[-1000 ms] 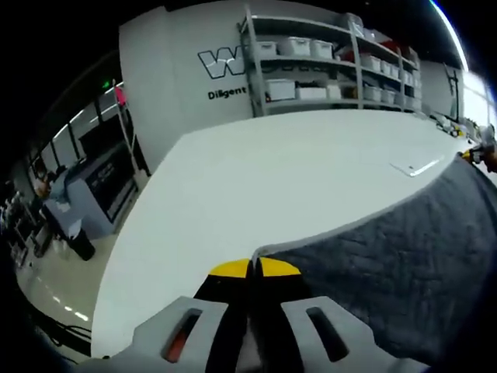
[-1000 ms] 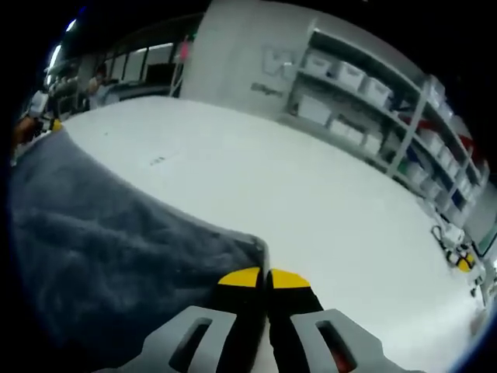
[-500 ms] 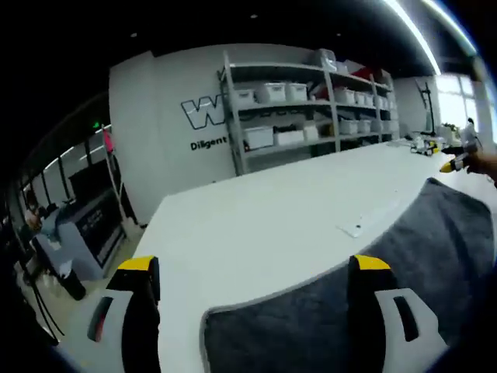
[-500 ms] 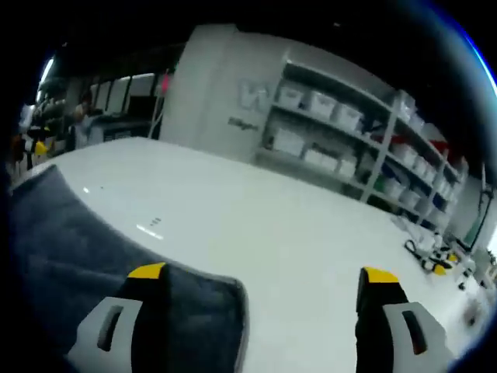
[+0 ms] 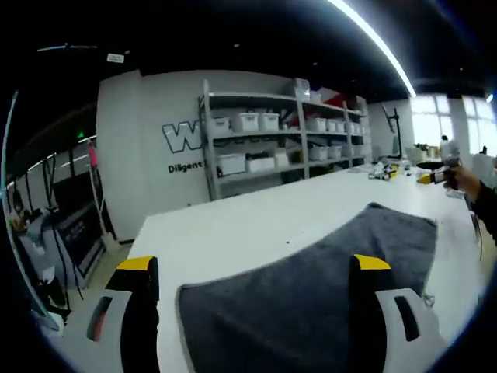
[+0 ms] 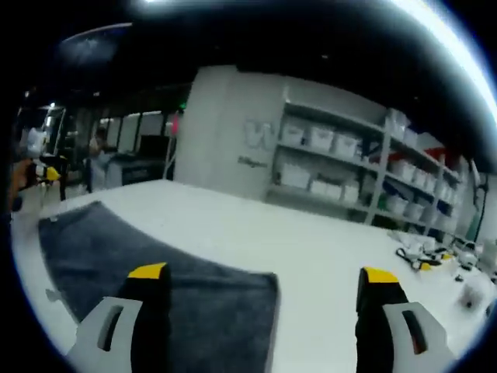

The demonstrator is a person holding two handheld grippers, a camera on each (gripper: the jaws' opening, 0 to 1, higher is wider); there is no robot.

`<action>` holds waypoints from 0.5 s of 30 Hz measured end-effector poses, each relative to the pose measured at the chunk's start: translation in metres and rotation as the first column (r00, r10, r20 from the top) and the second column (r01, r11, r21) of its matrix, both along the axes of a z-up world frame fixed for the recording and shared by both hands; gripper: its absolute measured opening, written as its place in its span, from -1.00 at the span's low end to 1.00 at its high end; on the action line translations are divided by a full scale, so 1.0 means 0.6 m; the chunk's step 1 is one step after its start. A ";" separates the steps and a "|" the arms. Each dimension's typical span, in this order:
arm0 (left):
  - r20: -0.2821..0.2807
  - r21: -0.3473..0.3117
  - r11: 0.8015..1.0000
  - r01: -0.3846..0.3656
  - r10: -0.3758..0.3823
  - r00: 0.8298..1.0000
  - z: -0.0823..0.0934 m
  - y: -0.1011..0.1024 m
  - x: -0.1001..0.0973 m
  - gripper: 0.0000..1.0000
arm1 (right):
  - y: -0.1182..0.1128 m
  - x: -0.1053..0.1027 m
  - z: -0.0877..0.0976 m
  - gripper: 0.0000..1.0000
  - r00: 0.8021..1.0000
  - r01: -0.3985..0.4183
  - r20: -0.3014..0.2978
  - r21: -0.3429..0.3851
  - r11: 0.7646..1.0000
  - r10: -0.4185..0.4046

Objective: Open the folded towel by lifting each exposed corner and separating the folded layers until the towel lies flat within the target outline without major curled edges

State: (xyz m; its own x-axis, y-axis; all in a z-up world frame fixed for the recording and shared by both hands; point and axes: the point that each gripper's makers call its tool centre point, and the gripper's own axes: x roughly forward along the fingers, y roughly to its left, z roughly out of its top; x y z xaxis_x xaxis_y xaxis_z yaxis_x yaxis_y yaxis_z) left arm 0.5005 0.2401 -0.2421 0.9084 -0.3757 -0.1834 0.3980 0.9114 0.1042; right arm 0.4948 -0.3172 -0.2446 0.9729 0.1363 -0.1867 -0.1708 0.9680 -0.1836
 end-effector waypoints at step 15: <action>0.053 0.040 0.999 -0.002 0.000 0.999 -0.020 0.022 -0.222 0.99 | 0.067 -0.250 0.009 1.00 0.991 -0.068 0.120 0.016 0.998 0.066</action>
